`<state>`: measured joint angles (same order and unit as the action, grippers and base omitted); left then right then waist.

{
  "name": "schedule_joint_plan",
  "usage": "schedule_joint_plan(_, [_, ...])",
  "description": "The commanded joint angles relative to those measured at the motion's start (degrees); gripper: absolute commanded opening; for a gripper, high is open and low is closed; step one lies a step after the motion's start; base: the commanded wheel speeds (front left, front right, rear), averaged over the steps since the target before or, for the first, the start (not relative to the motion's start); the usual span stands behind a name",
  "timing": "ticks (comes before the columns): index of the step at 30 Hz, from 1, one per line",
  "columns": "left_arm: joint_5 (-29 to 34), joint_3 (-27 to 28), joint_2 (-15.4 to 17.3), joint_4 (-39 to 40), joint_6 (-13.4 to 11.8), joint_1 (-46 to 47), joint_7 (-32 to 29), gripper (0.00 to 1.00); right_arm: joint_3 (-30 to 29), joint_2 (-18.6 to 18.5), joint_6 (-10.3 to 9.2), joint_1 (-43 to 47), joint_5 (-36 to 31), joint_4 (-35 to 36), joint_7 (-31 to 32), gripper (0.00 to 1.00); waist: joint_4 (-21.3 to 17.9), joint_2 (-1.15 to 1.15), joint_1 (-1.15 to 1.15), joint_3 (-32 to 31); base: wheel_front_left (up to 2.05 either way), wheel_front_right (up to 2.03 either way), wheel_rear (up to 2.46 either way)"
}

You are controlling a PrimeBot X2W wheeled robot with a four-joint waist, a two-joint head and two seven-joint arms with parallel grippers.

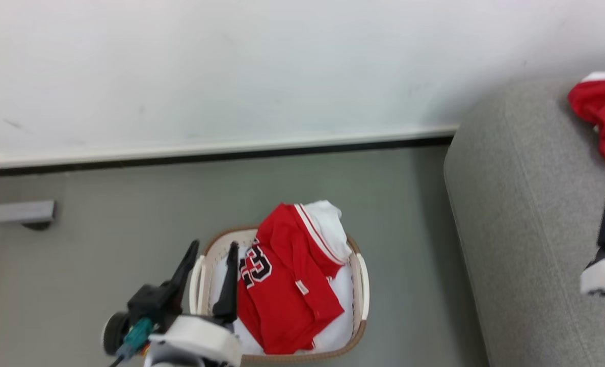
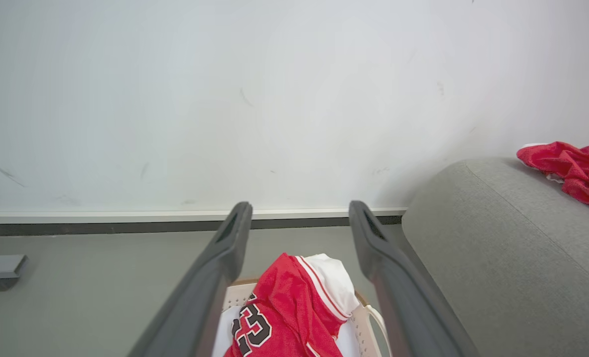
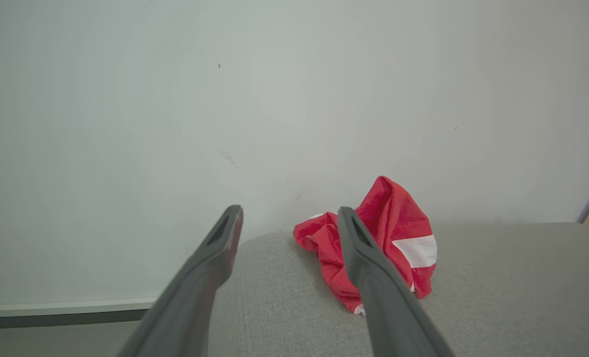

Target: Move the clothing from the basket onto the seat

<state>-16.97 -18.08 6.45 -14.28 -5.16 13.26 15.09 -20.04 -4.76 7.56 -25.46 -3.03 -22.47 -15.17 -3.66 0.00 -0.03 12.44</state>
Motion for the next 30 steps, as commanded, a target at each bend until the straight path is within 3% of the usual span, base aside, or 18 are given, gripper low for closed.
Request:
schedule_joint_plan(1, [1.3, 1.8, 0.5, 1.1, -0.7, -3.2, 0.0, 1.0, 2.3, 0.7, -0.14, 3.9, 1.4, 1.8, 0.0, 1.0, 1.0, 0.0, 0.03, -4.5, 0.0, 0.0, 0.0])
schedule_joint_plan(5, [2.4, 4.3, 0.5, 2.5, -1.3, -6.4, 0.1, 1.0, 5.1, 1.4, -0.14, 8.4, 3.1, 3.5, 0.0, 1.0, 1.4, 0.0, 0.03, -6.7, 0.0, 0.0, 0.0])
schedule_joint_plan(16, [4.9, 11.5, -1.2, 4.6, 2.1, -15.5, 0.1, 1.0, 15.0, 1.8, -0.14, 19.9, 12.6, 3.2, 0.0, 1.0, 2.2, 0.0, 0.03, -12.2, 0.0, 0.0, 0.0])
schedule_joint_plan(30, [7.1, 14.2, -3.0, 3.2, 5.6, -17.0, 0.1, 1.0, 18.2, 1.8, -0.14, 20.8, 15.3, 1.9, 0.0, 1.0, 2.8, 0.0, 0.03, -12.9, 0.0, 0.0, 0.0])
